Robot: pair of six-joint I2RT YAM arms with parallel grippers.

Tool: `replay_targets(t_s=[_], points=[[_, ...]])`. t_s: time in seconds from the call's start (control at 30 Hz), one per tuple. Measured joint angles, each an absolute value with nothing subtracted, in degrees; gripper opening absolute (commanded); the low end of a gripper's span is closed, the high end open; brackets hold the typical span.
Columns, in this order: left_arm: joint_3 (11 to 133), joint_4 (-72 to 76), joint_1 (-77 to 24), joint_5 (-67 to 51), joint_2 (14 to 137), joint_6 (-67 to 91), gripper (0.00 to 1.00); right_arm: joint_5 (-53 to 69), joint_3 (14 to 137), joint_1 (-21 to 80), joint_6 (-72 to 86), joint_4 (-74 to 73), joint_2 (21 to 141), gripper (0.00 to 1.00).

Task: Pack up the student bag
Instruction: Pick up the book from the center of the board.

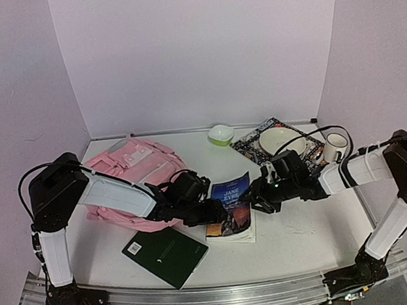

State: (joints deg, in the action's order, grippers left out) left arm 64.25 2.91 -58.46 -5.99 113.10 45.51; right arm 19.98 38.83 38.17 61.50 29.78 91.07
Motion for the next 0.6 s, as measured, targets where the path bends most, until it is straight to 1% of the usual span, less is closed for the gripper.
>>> replay_targets(t_s=[0.07,0.13,0.23,0.4,0.6], points=[[64.17,2.85,-58.48,-5.81,113.01,45.52,0.73,19.60,38.83,38.17,61.40,29.83,92.15,0.29],[63.86,2.80,-58.48,-5.59,112.69,45.52,0.73,19.25,38.83,38.17,61.46,29.89,93.08,0.16],[63.15,2.79,-58.48,-5.33,112.07,45.51,0.73,19.21,38.83,38.17,61.19,30.22,93.41,0.00],[61.34,3.09,-58.32,-5.53,110.18,45.51,0.75,20.75,38.83,38.15,60.38,31.22,93.26,0.00],[58.45,4.68,-56.23,-6.36,101.60,45.31,0.79,24.28,38.83,38.15,58.92,31.31,90.60,0.00]])
